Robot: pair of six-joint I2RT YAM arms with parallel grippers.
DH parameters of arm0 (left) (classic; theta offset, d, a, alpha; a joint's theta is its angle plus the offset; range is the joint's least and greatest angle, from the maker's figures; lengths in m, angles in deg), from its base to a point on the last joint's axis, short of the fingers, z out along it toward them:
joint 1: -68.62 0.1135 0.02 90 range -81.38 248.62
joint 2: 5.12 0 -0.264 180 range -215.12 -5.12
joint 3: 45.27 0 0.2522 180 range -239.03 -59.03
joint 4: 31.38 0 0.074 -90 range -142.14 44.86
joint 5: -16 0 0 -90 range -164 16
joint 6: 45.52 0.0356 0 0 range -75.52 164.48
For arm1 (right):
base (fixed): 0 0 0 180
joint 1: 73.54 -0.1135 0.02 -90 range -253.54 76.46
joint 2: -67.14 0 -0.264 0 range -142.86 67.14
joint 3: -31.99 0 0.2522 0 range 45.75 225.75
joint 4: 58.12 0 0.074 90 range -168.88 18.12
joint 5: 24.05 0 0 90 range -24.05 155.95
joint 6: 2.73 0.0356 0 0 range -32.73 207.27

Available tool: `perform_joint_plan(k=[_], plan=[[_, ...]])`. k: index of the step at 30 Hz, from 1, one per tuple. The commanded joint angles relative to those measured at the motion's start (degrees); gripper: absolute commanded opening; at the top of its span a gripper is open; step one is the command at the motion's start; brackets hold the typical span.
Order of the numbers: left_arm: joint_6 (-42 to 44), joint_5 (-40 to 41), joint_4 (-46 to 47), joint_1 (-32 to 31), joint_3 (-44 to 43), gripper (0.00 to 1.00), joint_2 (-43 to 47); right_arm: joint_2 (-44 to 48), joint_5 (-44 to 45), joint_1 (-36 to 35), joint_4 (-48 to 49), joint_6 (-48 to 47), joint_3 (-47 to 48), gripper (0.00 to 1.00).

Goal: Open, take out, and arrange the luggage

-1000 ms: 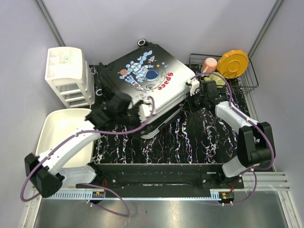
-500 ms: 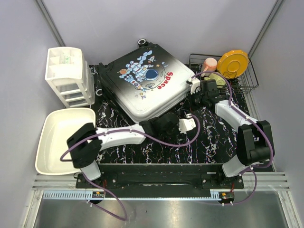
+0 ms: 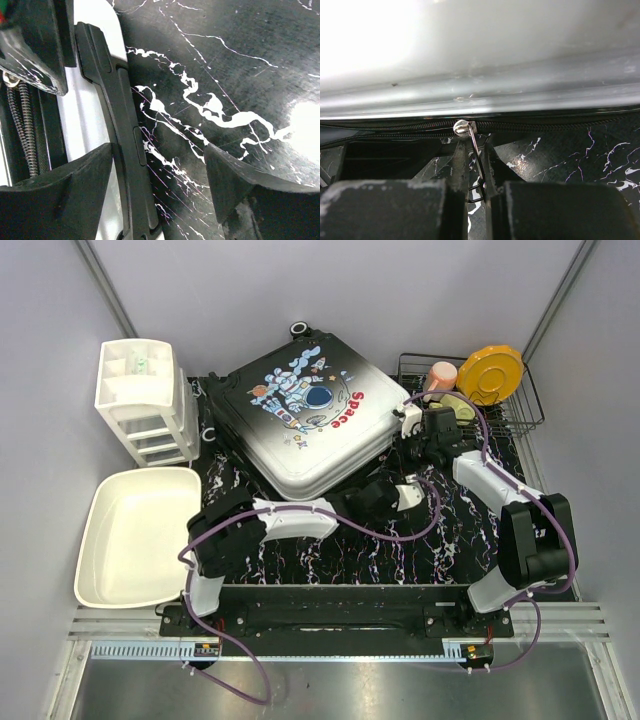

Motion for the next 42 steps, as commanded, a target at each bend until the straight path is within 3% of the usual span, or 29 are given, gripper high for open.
perform_joint_plan(k=[1, 3, 4, 7, 8, 11, 18, 26, 33, 42], plan=[[-4.50, 3.29, -7.14, 2.75, -3.37, 0.74, -4.24, 2.15, 1.27, 1.37, 5.05, 0.05, 1.69, 0.00], [-5.03, 1.89, -10.67, 3.71, -4.34, 0.66, -4.16, 2.67, 1.18, 1.37, 5.05, -0.30, 1.52, 0.00], [-4.86, 0.05, -14.86, 4.07, -4.61, 0.53, -3.64, 2.94, 1.18, 1.46, 4.96, -0.83, 1.43, 0.00], [-4.15, -4.08, -21.21, 5.13, -2.69, 0.29, 0.40, 4.26, 1.27, 1.72, 4.35, -1.79, 0.73, 0.00], [-3.54, -5.49, -22.37, 5.30, -1.54, 0.15, 2.93, 4.61, 1.27, 1.89, 4.35, -1.97, 0.29, 0.00], [-2.57, -8.05, -27.11, 5.21, 2.33, 0.00, 5.50, 5.93, 1.09, 2.16, 3.56, -2.85, -1.02, 0.00], [1.38, -10.78, -30.90, 5.21, 12.77, 0.00, 13.49, 12.33, 1.18, 4.44, -0.65, -6.89, -5.68, 0.00], [7.97, -11.66, -30.03, 5.21, 22.71, 0.00, 21.50, 17.44, -0.57, 10.15, -5.40, -18.31, -8.33, 0.00], [11.40, -14.03, -28.89, 4.86, 27.20, 0.00, 24.67, 9.65, -3.04, 15.52, -5.33, -23.24, -2.54, 0.00], [13.34, -15.87, -27.92, 3.37, 28.17, 0.00, 24.84, -4.61, -9.89, 15.69, 2.32, -17.36, 10.56, 0.00]])
